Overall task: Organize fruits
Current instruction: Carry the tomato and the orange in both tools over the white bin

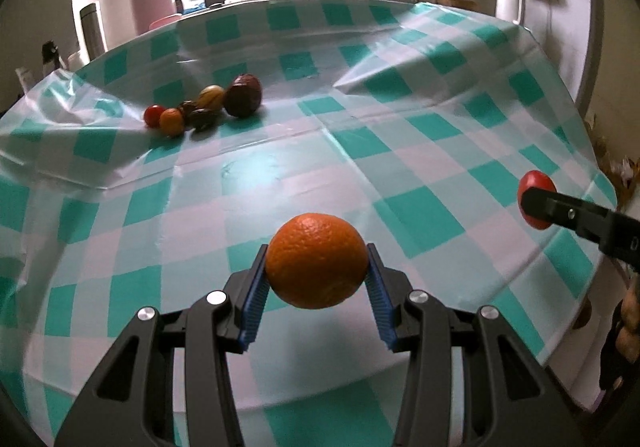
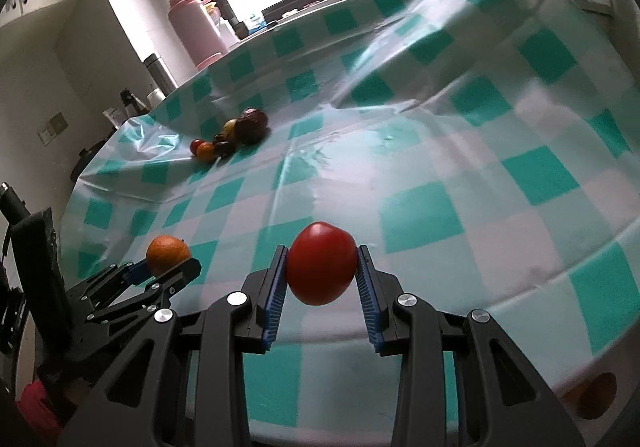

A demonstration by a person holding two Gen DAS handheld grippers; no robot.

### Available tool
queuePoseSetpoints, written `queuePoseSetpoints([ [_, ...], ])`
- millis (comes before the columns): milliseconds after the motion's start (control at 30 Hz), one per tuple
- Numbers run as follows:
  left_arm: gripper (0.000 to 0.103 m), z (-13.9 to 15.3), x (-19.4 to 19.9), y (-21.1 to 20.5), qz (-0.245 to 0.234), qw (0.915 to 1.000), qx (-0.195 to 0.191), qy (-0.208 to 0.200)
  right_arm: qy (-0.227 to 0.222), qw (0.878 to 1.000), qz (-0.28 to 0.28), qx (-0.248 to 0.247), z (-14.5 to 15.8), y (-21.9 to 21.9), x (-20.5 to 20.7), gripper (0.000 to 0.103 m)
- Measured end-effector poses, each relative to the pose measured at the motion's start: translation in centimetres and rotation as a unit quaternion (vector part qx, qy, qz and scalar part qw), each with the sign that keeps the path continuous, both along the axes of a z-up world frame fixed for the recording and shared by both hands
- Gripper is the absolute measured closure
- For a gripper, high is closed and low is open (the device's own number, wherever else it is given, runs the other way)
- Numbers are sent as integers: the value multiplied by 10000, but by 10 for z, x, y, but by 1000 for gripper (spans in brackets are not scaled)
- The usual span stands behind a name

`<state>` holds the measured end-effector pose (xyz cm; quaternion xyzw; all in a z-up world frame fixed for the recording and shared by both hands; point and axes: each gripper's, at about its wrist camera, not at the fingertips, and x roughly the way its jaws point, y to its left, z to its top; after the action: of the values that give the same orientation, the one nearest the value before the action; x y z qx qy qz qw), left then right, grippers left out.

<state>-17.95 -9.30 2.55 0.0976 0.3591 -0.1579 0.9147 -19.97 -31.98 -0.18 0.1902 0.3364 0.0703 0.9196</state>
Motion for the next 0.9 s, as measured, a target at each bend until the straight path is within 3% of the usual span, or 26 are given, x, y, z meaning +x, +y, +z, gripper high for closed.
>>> queuePoseSetpoints([
  [533, 57, -9, -39, -68, -999, 9931, 603, -92, -87, 9968, -751, 257, -28, -79, -68, 68],
  [733, 57, -10, -60, -102, -1520, 9848, 824, -145, -186, 9930, -1138, 237, -30, -109, -92, 68],
  [900, 57, -8, -85, -137, -2110, 9722, 981, -271, -149, 9874, -1571, 121, -36, -137, -116, 68],
])
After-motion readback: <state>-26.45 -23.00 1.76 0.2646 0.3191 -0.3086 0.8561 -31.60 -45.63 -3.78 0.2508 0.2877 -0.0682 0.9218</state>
